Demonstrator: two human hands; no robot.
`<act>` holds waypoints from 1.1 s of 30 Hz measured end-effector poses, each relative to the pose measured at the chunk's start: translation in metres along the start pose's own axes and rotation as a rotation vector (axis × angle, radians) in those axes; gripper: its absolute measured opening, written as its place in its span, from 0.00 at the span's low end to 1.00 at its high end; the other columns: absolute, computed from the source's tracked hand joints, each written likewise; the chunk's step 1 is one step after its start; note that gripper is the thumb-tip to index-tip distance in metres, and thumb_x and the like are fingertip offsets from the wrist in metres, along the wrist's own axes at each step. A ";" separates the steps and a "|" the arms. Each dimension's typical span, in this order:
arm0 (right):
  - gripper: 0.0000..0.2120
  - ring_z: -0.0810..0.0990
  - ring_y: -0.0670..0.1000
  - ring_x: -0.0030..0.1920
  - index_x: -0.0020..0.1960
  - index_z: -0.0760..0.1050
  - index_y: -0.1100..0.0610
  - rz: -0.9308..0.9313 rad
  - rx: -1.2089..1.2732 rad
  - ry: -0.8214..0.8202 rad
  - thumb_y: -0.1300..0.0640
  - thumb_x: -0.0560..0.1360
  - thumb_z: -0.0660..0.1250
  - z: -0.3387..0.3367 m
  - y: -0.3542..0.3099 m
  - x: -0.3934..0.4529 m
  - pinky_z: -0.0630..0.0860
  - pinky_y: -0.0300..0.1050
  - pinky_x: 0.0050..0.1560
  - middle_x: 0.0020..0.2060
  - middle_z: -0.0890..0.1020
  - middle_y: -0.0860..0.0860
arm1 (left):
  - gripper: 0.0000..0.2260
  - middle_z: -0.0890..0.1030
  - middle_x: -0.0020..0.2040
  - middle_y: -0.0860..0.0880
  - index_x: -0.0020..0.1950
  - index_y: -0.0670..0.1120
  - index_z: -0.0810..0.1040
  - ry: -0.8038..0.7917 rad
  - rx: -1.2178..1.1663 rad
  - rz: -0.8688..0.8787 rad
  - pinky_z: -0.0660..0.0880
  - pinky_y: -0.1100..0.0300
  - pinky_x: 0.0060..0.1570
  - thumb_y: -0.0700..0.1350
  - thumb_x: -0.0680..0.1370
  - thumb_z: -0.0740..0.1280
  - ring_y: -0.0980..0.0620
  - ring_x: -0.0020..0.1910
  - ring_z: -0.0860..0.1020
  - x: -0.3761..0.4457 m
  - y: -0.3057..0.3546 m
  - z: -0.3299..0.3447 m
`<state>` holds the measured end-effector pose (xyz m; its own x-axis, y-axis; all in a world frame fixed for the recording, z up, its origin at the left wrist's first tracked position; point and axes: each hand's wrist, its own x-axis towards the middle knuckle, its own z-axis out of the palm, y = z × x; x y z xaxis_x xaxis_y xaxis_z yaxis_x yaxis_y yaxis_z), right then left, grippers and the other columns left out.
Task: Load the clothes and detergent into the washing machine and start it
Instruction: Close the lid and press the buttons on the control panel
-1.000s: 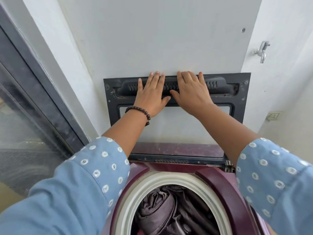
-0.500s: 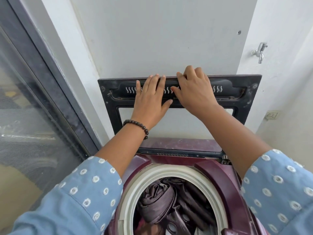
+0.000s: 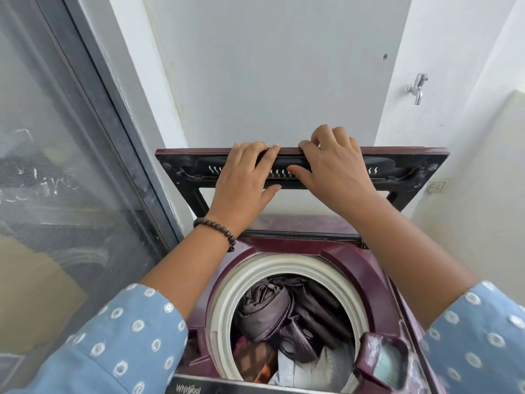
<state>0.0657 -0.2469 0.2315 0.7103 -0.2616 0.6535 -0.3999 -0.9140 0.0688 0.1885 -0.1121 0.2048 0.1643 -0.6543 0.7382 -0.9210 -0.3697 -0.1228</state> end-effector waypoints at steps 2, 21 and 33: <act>0.22 0.71 0.59 0.54 0.57 0.78 0.59 0.001 0.022 -0.003 0.42 0.76 0.65 -0.008 -0.005 -0.012 0.68 0.52 0.54 0.53 0.74 0.56 | 0.28 0.75 0.59 0.43 0.69 0.42 0.73 0.019 0.001 0.000 0.70 0.46 0.66 0.49 0.72 0.75 0.44 0.58 0.72 -0.010 0.004 -0.006; 0.20 0.78 0.54 0.52 0.58 0.76 0.52 0.032 0.231 -0.582 0.39 0.74 0.65 -0.034 -0.064 -0.169 0.72 0.47 0.46 0.49 0.79 0.50 | 0.16 0.77 0.53 0.55 0.60 0.53 0.75 -0.732 -0.196 -0.028 0.66 0.62 0.41 0.58 0.76 0.69 0.54 0.51 0.76 -0.132 0.056 -0.067; 0.24 0.74 0.54 0.57 0.63 0.73 0.53 0.123 0.277 -0.774 0.36 0.77 0.58 0.003 -0.092 -0.252 0.71 0.48 0.57 0.54 0.77 0.51 | 0.43 0.74 0.65 0.53 0.72 0.50 0.67 -1.013 -0.311 -0.096 0.70 0.56 0.62 0.72 0.65 0.69 0.53 0.64 0.71 -0.213 0.078 -0.052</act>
<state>-0.0749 -0.0978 0.0584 0.9089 -0.4118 -0.0658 -0.4156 -0.8817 -0.2232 0.0634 0.0328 0.0728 0.3267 -0.9282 -0.1782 -0.9148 -0.3579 0.1871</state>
